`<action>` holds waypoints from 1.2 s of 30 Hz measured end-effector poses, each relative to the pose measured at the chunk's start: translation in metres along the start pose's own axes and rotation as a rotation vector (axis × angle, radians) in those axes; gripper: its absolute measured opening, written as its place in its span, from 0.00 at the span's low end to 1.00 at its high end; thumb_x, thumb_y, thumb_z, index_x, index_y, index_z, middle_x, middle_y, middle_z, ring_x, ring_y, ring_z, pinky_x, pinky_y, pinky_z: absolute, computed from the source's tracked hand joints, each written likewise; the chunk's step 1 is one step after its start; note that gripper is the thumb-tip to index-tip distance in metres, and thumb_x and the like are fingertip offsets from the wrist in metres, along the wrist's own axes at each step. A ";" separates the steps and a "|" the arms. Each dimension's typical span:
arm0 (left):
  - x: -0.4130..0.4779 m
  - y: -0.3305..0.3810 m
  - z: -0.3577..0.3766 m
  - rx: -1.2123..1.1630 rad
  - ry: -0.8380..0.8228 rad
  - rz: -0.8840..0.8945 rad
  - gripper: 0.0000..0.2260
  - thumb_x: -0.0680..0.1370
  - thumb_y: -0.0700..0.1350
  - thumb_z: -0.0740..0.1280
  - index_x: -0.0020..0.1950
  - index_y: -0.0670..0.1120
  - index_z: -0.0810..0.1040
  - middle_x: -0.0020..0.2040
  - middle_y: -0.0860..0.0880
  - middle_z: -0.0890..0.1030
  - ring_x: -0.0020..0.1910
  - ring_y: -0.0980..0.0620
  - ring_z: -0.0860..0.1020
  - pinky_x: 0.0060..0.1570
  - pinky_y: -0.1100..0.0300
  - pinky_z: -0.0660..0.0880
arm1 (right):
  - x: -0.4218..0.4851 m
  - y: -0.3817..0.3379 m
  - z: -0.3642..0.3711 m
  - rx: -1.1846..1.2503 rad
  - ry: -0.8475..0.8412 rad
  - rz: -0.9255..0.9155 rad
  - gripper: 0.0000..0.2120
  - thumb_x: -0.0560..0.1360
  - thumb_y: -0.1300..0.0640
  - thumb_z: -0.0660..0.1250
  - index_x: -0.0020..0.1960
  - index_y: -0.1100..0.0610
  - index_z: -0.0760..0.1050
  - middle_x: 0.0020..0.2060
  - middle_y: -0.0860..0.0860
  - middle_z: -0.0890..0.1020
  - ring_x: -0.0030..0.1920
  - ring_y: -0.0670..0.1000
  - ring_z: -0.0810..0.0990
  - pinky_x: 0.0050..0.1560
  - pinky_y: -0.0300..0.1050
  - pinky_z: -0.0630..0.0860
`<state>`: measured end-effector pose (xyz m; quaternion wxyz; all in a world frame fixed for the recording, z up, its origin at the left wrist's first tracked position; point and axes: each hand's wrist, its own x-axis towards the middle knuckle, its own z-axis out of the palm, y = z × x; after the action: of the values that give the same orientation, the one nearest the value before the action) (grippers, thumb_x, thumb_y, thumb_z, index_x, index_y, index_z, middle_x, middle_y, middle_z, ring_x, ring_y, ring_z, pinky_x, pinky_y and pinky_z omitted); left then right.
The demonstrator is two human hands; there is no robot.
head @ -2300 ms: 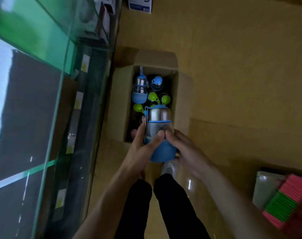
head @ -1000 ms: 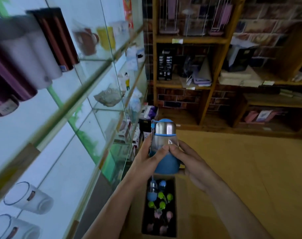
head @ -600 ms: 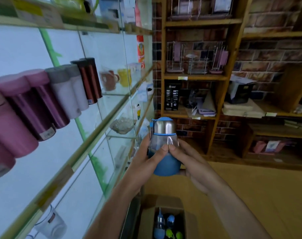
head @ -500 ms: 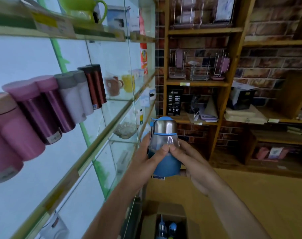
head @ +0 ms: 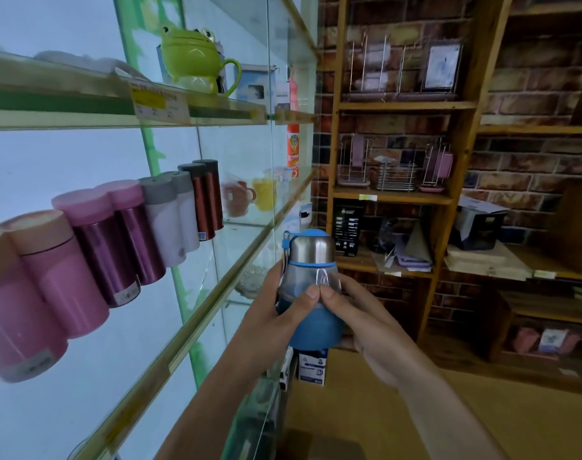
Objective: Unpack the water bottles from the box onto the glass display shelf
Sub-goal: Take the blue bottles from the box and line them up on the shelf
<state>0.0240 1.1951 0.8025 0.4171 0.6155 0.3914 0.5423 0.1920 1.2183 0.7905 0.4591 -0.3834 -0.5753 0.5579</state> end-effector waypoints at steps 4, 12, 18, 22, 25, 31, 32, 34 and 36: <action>0.002 0.003 -0.004 0.030 0.032 0.015 0.22 0.79 0.54 0.68 0.73 0.60 0.70 0.64 0.56 0.81 0.63 0.55 0.80 0.62 0.48 0.78 | 0.008 -0.006 0.003 -0.003 -0.036 -0.011 0.35 0.67 0.31 0.75 0.72 0.37 0.73 0.70 0.46 0.77 0.64 0.49 0.82 0.61 0.56 0.83; 0.002 0.015 -0.017 0.072 0.186 0.035 0.22 0.77 0.51 0.68 0.71 0.60 0.70 0.61 0.59 0.82 0.59 0.59 0.81 0.55 0.62 0.80 | 0.032 -0.020 0.017 -0.009 -0.166 -0.030 0.38 0.64 0.31 0.73 0.72 0.36 0.72 0.69 0.46 0.77 0.64 0.49 0.82 0.61 0.58 0.82; -0.004 0.024 -0.030 0.088 0.315 -0.004 0.22 0.80 0.47 0.68 0.73 0.58 0.69 0.63 0.54 0.82 0.61 0.54 0.82 0.60 0.55 0.79 | 0.049 -0.029 0.033 0.017 -0.332 -0.057 0.30 0.66 0.37 0.70 0.68 0.37 0.74 0.59 0.43 0.85 0.57 0.44 0.85 0.49 0.44 0.83; -0.014 0.030 -0.038 0.128 0.440 -0.014 0.23 0.80 0.48 0.69 0.73 0.59 0.69 0.63 0.54 0.83 0.60 0.53 0.82 0.61 0.52 0.79 | 0.060 -0.033 0.048 0.016 -0.453 -0.083 0.23 0.70 0.41 0.69 0.65 0.39 0.76 0.55 0.41 0.87 0.54 0.42 0.86 0.46 0.40 0.83; -0.027 0.035 -0.043 0.170 0.538 -0.008 0.22 0.80 0.46 0.69 0.73 0.57 0.70 0.62 0.55 0.83 0.59 0.54 0.82 0.57 0.55 0.81 | 0.067 -0.034 0.063 0.007 -0.538 -0.095 0.26 0.69 0.39 0.69 0.67 0.40 0.76 0.57 0.44 0.86 0.55 0.44 0.86 0.47 0.40 0.83; -0.056 0.046 -0.054 0.251 0.697 0.003 0.22 0.80 0.46 0.69 0.73 0.55 0.70 0.61 0.56 0.82 0.58 0.55 0.82 0.52 0.61 0.81 | 0.069 -0.031 0.097 0.032 -0.683 -0.114 0.24 0.69 0.40 0.69 0.64 0.40 0.77 0.54 0.46 0.87 0.55 0.46 0.86 0.51 0.45 0.85; -0.061 0.049 -0.055 0.264 0.718 -0.002 0.23 0.80 0.47 0.69 0.74 0.55 0.69 0.62 0.56 0.82 0.58 0.56 0.82 0.51 0.61 0.81 | 0.068 -0.031 0.102 0.030 -0.710 -0.118 0.23 0.70 0.40 0.68 0.65 0.40 0.77 0.54 0.47 0.87 0.55 0.46 0.86 0.51 0.46 0.85; -0.072 0.054 -0.058 0.298 0.769 -0.012 0.23 0.79 0.50 0.69 0.73 0.57 0.69 0.61 0.57 0.82 0.57 0.58 0.82 0.50 0.63 0.81 | 0.067 -0.033 0.115 0.030 -0.776 -0.125 0.24 0.71 0.40 0.68 0.66 0.41 0.77 0.55 0.47 0.87 0.55 0.47 0.86 0.51 0.46 0.85; -0.084 0.060 -0.062 0.327 0.822 -0.025 0.24 0.77 0.53 0.69 0.72 0.59 0.69 0.61 0.57 0.81 0.56 0.59 0.82 0.48 0.64 0.81 | 0.064 -0.034 0.129 0.038 -0.839 -0.127 0.25 0.71 0.40 0.68 0.67 0.42 0.77 0.54 0.46 0.87 0.55 0.47 0.86 0.50 0.46 0.85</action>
<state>-0.0445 1.1011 0.8340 0.1304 0.4018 0.6128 0.6679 0.0529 1.2388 0.8364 0.2257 -0.0784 -0.7245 0.6466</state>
